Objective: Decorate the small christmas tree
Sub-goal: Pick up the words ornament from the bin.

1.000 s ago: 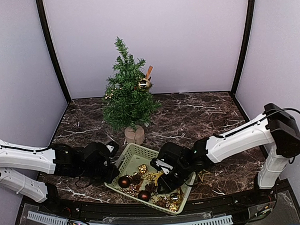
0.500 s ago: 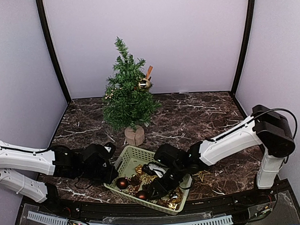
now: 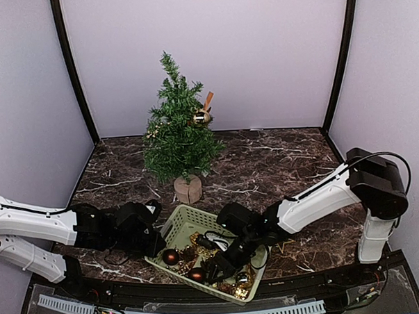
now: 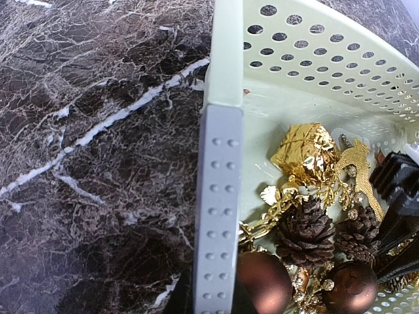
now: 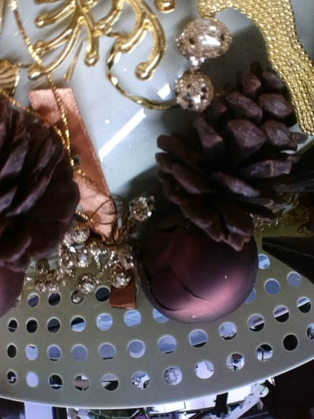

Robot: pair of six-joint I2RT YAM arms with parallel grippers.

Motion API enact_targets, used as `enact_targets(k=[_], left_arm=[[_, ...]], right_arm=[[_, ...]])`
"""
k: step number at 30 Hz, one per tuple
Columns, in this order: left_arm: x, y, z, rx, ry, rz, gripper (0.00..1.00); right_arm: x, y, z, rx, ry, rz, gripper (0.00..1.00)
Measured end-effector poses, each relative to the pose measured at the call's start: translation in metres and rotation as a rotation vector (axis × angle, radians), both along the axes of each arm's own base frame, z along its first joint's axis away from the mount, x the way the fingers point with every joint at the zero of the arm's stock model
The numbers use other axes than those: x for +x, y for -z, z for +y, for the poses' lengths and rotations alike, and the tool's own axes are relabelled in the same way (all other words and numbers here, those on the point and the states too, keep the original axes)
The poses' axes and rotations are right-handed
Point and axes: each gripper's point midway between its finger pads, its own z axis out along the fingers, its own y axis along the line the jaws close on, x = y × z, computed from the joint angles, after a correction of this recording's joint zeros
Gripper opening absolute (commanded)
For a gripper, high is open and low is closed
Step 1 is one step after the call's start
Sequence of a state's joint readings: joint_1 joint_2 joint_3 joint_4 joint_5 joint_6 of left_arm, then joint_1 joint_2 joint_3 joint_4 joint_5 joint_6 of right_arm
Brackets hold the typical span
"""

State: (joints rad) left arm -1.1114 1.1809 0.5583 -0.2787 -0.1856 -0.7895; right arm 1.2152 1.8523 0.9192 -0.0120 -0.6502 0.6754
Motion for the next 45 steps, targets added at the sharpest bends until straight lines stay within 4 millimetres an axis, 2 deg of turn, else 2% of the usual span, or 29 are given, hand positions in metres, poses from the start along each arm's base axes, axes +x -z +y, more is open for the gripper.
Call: enact_targets(k=[4, 10, 15, 19, 22, 25, 29, 31, 33, 36, 38, 41, 45], left_arm=[[-0.001, 0.0, -0.001, -0.003, 0.005, 0.001, 0.0], [-0.002, 0.0, -0.001, -0.004, 0.007, 0.002, 0.0], [-0.001, 0.0, -0.002, -0.008, 0.004, 0.003, 0.0], [-0.001, 0.0, -0.001, -0.009, -0.001, 0.003, 0.0], [-0.001, 0.0, 0.001, -0.007, -0.009, 0.002, 0.0], [-0.001, -0.001, 0.004, -0.009, -0.024, -0.003, 0.0], [-0.001, -0.001, 0.006, -0.01, -0.035, -0.001, 0.01], [-0.001, -0.001, 0.006, -0.011, -0.035, -0.001, 0.05], [-0.001, -0.001, 0.006, -0.011, -0.034, -0.002, 0.14], [0.0, -0.001, 0.007, -0.01, -0.036, -0.004, 0.39], [0.0, -0.004, 0.007, -0.017, -0.044, -0.01, 0.49], [0.002, -0.015, 0.01, -0.032, -0.062, -0.029, 0.58], [0.008, -0.043, 0.019, -0.078, -0.094, -0.092, 0.61]], right_arm=[[-0.005, 0.0, 0.0, 0.034, -0.06, -0.006, 0.17], [-0.008, 0.002, 0.007, 0.076, -0.129, 0.004, 0.16], [-0.011, -0.002, 0.013, 0.115, -0.173, 0.011, 0.0], [-0.011, -0.003, 0.013, 0.12, -0.178, 0.008, 0.0], [-0.005, -0.004, 0.008, 0.109, -0.157, -0.005, 0.0], [0.011, -0.015, -0.001, 0.103, -0.106, -0.042, 0.0], [0.045, -0.055, -0.005, 0.162, -0.009, -0.156, 0.0], [0.058, -0.075, -0.005, 0.2, 0.034, -0.22, 0.0], [0.065, -0.087, -0.004, 0.223, 0.059, -0.265, 0.0], [0.074, -0.093, -0.004, 0.229, 0.094, -0.317, 0.0], [0.079, -0.094, -0.007, 0.221, 0.115, -0.344, 0.0], [0.087, -0.101, -0.013, 0.217, 0.153, -0.388, 0.0], [0.098, -0.133, -0.02, 0.272, 0.21, -0.457, 0.0]])
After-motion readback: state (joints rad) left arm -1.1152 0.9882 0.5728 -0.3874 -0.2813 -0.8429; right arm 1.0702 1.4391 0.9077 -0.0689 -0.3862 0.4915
